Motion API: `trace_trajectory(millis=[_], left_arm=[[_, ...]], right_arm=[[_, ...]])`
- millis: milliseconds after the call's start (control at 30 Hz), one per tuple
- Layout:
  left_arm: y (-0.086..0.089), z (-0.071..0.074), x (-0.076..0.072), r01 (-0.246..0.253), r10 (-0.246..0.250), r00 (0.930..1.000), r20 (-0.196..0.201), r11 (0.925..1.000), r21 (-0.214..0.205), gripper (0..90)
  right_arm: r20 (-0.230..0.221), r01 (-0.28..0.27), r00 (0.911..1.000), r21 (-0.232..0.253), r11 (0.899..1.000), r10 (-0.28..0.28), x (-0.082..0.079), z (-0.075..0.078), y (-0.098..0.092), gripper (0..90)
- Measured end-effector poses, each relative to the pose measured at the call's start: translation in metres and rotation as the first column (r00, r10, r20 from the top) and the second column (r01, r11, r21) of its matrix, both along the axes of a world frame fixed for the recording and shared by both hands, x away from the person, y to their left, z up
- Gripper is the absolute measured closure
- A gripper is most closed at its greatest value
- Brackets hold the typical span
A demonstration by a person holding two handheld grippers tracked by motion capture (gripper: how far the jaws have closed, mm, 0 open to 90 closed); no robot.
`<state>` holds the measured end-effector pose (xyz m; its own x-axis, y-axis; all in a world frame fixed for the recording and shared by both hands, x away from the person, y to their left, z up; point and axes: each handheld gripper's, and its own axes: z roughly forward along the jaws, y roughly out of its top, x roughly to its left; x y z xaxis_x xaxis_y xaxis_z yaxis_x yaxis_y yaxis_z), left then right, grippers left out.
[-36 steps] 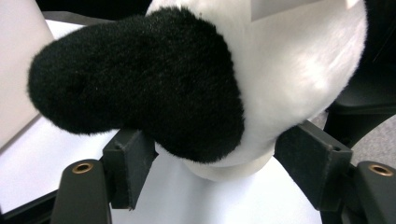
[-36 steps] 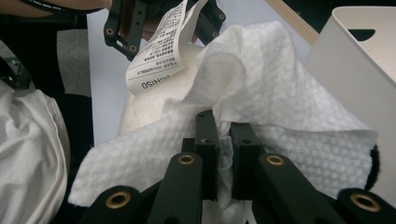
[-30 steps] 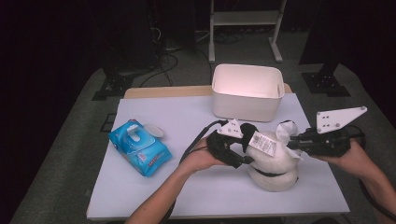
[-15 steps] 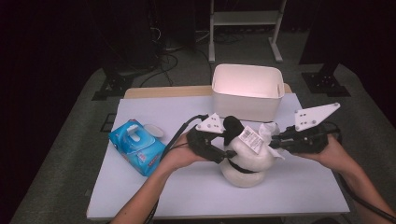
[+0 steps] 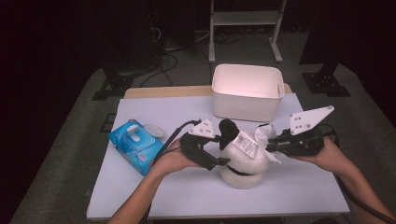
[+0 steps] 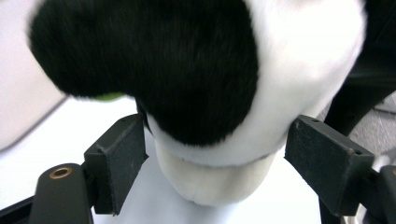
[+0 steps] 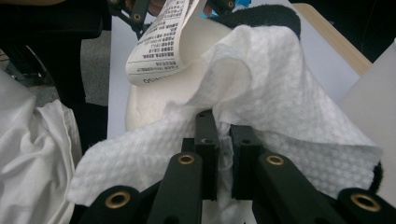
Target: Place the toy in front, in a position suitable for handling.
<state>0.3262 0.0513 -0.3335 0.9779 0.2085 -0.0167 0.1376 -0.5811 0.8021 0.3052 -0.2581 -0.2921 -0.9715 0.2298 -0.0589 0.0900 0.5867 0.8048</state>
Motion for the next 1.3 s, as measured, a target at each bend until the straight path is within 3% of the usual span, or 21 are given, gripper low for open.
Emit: trace_trajectory(millis=[200, 300, 567, 600, 700, 800, 900, 1033, 1300], left_arm=[[-0.008, -0.002, 0.003, 0.030, -0.030, 0.9994, -0.015, 0.9996, 0.001, 16.2], [-0.011, 0.000, 0.006, 0.038, -0.039, 0.9983, -0.042, 0.9989, -0.026, 11.6], [-0.021, -0.004, 0.012, 0.081, -0.084, 0.9922, -0.092, 0.9958, -0.042, 5.5], [-0.020, -0.005, 0.012, 0.089, -0.094, 0.9911, -0.094, 0.9947, -0.050, 6.1], [-0.018, -0.006, 0.011, 0.102, -0.108, 0.9904, -0.086, 0.9923, -0.070, 22.3], [-0.016, -0.005, 0.009, 0.112, -0.118, 0.9901, -0.076, 0.9907, -0.077, 31.9], [-0.015, -0.005, 0.005, 0.121, -0.125, 0.9906, -0.055, 0.9904, -0.066, 35.5], [-0.016, -0.003, 0.003, 0.132, -0.133, 0.9907, -0.029, 0.9903, -0.045, 36.5], [-0.012, -0.004, 0.002, 0.146, -0.147, 0.9891, -0.009, 0.9884, -0.041, 38.1]], right_arm=[[0.002, -0.008, 1.0000, 0.003, 1.000, 0.008, -0.004, -0.002, -0.002, 83.5], [0.009, -0.009, 0.9999, -0.002, 1.000, 0.009, -0.005, -0.002, -0.001, 83.5], [0.001, -0.024, 0.9997, 0.003, 1.000, 0.024, -0.006, -0.003, 0.003, 83.5], [0.006, -0.022, 0.9997, 0.000, 1.000, 0.022, -0.006, -0.003, 0.003, 83.4], [0.006, -0.015, 0.9999, -0.005, 1.000, 0.015, -0.006, -0.003, 0.002, 83.4], [0.022, -0.014, 0.9997, -0.018, 1.000, 0.015, -0.009, -0.001, 0.001, 83.4], [0.055, -0.002, 0.9985, -0.039, 0.999, 0.004, -0.012, 0.005, -0.002, 83.6], [0.047, 0.009, 0.9989, -0.049, 0.999, -0.007, -0.010, 0.009, -0.008, 83.5], [0.043, 0.046, 0.9981, -0.056, 0.997, -0.043, 0.003, 0.013, -0.014, 83.2]])
